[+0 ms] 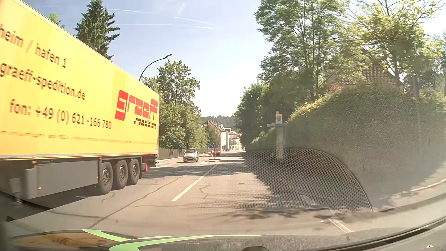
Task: Follow the waypoints while adhering to traffic rules and regulations
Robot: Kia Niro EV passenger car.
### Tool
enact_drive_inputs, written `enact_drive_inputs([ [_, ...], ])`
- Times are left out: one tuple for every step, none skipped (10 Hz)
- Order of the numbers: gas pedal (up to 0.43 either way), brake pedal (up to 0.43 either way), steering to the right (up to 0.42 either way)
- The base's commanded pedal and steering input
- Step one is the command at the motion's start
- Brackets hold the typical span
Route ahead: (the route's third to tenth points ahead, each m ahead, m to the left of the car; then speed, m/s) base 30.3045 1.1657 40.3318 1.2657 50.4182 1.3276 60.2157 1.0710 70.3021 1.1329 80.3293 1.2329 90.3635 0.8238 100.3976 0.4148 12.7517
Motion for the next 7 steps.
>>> enact_drive_inputs([
  [0.000,0.000,-0.002],
  [0.000,0.000,-0.001],
  [0.000,0.000,-0.001],
  [0.000,0.000,0.000],
  [0.000,0.000,0.000],
  [0.000,0.000,0.000],
  [0.000,0.000,0.001],
])
